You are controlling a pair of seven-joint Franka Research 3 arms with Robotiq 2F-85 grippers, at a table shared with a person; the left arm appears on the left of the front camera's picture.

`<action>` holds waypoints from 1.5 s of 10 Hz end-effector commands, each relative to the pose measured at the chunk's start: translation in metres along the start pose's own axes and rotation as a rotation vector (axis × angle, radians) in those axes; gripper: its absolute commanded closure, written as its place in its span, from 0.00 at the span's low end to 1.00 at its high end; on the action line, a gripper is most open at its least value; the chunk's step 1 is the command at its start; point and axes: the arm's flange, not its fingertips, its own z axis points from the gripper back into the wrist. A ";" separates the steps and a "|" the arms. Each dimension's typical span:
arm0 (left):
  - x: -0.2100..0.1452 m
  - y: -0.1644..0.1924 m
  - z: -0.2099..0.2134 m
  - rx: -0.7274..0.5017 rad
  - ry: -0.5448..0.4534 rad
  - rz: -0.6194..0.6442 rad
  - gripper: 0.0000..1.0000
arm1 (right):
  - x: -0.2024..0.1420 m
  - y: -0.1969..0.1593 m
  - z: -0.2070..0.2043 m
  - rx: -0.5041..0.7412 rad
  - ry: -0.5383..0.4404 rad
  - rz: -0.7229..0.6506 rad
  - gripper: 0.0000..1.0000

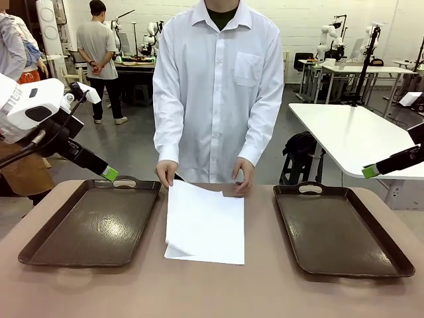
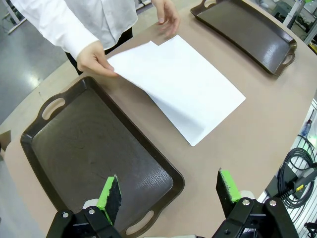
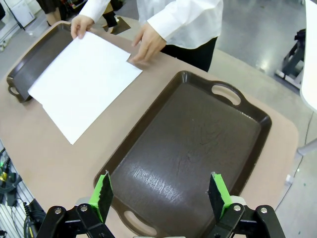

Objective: Sort the A4 documents.
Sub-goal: Receive the A4 Paper.

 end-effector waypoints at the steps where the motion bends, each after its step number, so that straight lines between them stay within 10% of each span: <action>1: 0.001 0.000 -0.002 0.000 -0.003 0.000 0.00 | -0.001 -0.001 -0.003 0.015 -0.005 -0.004 0.00; 15: 0.001 0.000 -0.002 0.000 -0.003 0.000 0.00 | -0.001 -0.001 -0.003 0.015 -0.005 -0.004 0.00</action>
